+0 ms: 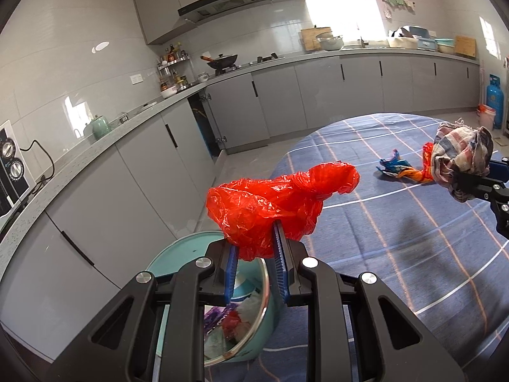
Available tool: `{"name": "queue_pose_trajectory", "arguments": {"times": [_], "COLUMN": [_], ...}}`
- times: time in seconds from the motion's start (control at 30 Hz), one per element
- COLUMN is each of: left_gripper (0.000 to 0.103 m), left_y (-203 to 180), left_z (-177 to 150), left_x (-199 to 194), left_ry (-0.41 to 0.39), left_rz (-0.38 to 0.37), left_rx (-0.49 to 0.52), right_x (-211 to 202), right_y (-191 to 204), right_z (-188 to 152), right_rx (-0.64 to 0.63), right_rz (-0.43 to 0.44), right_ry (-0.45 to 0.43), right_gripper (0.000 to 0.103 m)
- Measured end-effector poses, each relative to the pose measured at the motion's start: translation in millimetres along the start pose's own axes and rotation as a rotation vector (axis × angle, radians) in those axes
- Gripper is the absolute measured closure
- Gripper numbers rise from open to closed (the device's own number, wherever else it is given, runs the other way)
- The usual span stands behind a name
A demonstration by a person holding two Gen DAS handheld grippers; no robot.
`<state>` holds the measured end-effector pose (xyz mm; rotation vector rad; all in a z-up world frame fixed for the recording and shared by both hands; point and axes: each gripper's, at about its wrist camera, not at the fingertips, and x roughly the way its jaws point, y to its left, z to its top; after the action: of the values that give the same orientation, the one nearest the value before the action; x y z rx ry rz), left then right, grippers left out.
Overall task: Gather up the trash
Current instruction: 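Carry the red bag and grey cloth in both tools over the teal wastebasket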
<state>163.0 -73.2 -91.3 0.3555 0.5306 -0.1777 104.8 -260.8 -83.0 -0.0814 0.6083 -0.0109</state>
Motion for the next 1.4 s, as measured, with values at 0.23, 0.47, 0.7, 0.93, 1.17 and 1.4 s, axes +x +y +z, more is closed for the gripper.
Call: {"name": "queue_pose_trajectory", "arguments": {"times": [0.23, 0.47, 0.7, 0.93, 1.17, 1.4], "left_gripper": [0.082, 0.082, 0.082, 0.082, 0.082, 0.082], "left_y": [14, 34, 50, 66, 80, 96], "left_z": [-4, -8, -13, -17, -22, -25], "left_x": [-1, -1, -1, -2, -3, -2], "left_ry": [0.007, 0.017, 0.024, 0.030, 0.038, 0.048], "left_rz": [0.028, 0.063, 0.094, 0.129, 0.158, 0.185], "left_rx": [-0.017, -0.034, -0.048, -0.067, -0.083, -0.105], "right_x": [3, 7, 10, 14, 17, 20], "right_y": [15, 35, 54, 75, 95, 115], "right_z": [6, 14, 21, 29, 38, 47], "right_rx": [-0.027, -0.058, -0.085, -0.116, -0.142, -0.172], "right_rz": [0.022, 0.053, 0.084, 0.121, 0.155, 0.194], "right_ry": [-0.013, -0.025, -0.038, -0.050, -0.062, -0.074], "right_gripper": [0.076, 0.076, 0.076, 0.076, 0.076, 0.076]}}
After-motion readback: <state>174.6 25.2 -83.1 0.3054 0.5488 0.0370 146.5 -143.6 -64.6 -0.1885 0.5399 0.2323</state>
